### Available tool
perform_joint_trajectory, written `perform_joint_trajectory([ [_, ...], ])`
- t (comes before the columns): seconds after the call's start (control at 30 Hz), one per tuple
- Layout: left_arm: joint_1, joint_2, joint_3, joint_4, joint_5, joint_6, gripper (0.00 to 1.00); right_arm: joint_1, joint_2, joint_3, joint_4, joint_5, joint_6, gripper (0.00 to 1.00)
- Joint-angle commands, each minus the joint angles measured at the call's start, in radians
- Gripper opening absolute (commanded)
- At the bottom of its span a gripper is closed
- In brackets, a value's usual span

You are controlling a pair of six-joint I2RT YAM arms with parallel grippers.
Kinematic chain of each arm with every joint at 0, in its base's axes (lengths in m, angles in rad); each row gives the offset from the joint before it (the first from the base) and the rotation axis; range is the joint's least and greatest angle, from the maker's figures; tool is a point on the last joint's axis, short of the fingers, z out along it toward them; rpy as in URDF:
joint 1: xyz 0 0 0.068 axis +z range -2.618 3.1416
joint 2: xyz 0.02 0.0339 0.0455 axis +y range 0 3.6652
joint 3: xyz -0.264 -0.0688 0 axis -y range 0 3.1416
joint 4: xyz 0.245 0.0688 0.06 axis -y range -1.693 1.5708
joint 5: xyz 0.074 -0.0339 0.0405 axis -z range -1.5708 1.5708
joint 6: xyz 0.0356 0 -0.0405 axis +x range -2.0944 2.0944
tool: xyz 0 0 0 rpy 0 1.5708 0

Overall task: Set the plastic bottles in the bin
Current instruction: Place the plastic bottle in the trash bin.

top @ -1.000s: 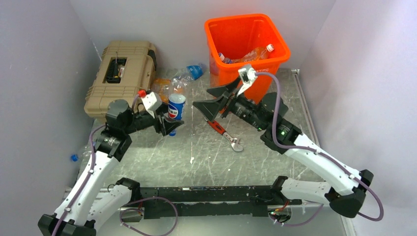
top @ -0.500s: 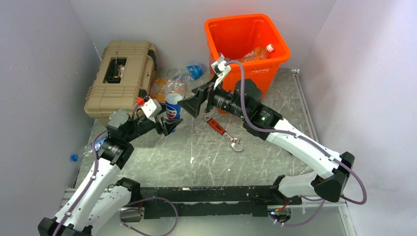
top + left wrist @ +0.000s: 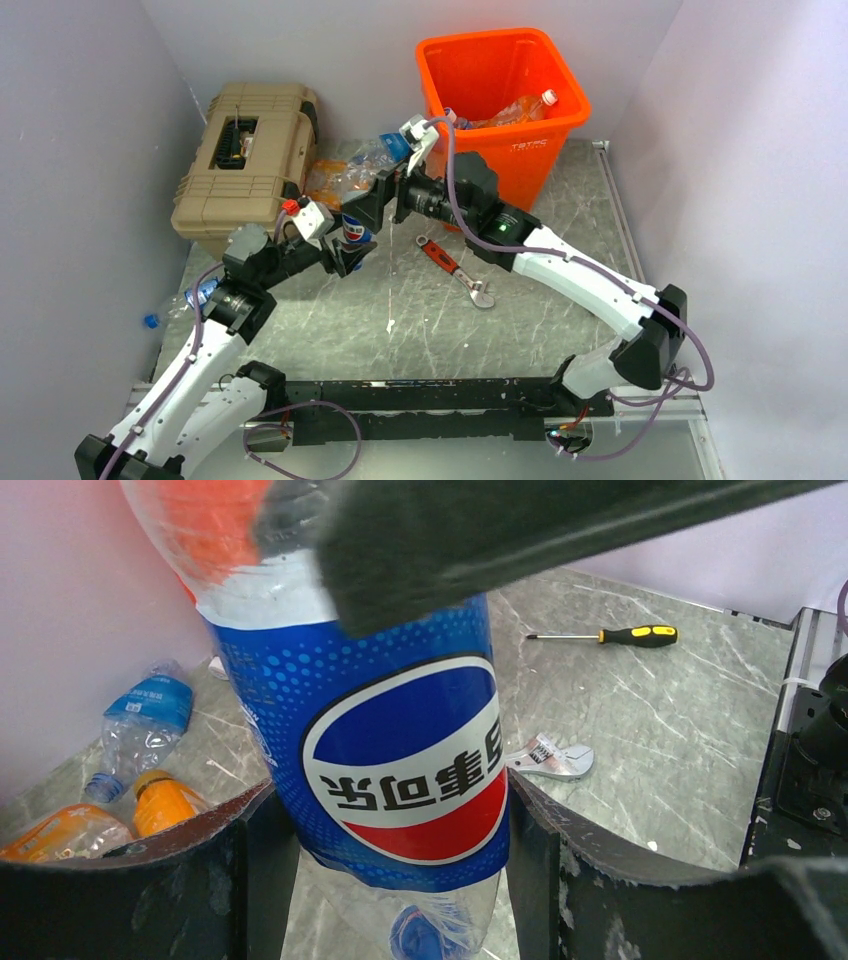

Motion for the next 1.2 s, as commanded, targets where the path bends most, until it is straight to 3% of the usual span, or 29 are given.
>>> perform_joint_trajectory([
  [0.0,-0.025,0.002,-0.004,0.043,-0.013,0.001,0.0,-0.001,0.048,0.09,0.073,-0.021,-0.01,0.99],
  [0.2,-0.046,-0.021,-0.01,0.026,-0.049,0.029,0.0,-0.001,0.072,0.092,0.059,0.011,-0.023,0.81],
  [0.43,-0.055,-0.026,-0.009,0.022,-0.07,0.028,0.02,-0.001,0.054,0.047,0.082,0.02,-0.024,0.45],
  [0.5,-0.055,-0.024,-0.004,0.017,-0.085,0.019,0.15,-0.001,0.044,0.035,0.09,0.021,-0.028,0.37],
  [0.57,-0.055,-0.028,0.007,0.001,-0.117,0.0,0.39,-0.001,0.032,0.018,0.106,0.022,-0.032,0.31],
  [0.6,-0.055,-0.03,0.011,-0.011,-0.13,-0.009,0.74,-0.001,0.024,0.013,0.11,0.024,-0.032,0.3],
  [0.63,-0.055,-0.033,0.017,-0.019,-0.144,-0.015,0.96,-0.001,0.016,0.011,0.11,0.027,-0.035,0.3],
  [0.67,-0.055,-0.036,0.022,-0.03,-0.161,-0.021,0.99,-0.001,0.008,0.011,0.107,0.032,-0.039,0.3],
  [1.03,-0.055,-0.154,0.01,-0.038,-0.442,-0.023,1.0,-0.006,-0.161,0.081,0.053,0.281,-0.265,0.3],
  [1.17,-0.055,-0.173,0.027,-0.07,-0.506,-0.024,1.0,-0.008,-0.215,0.137,0.118,0.423,-0.402,0.31],
])
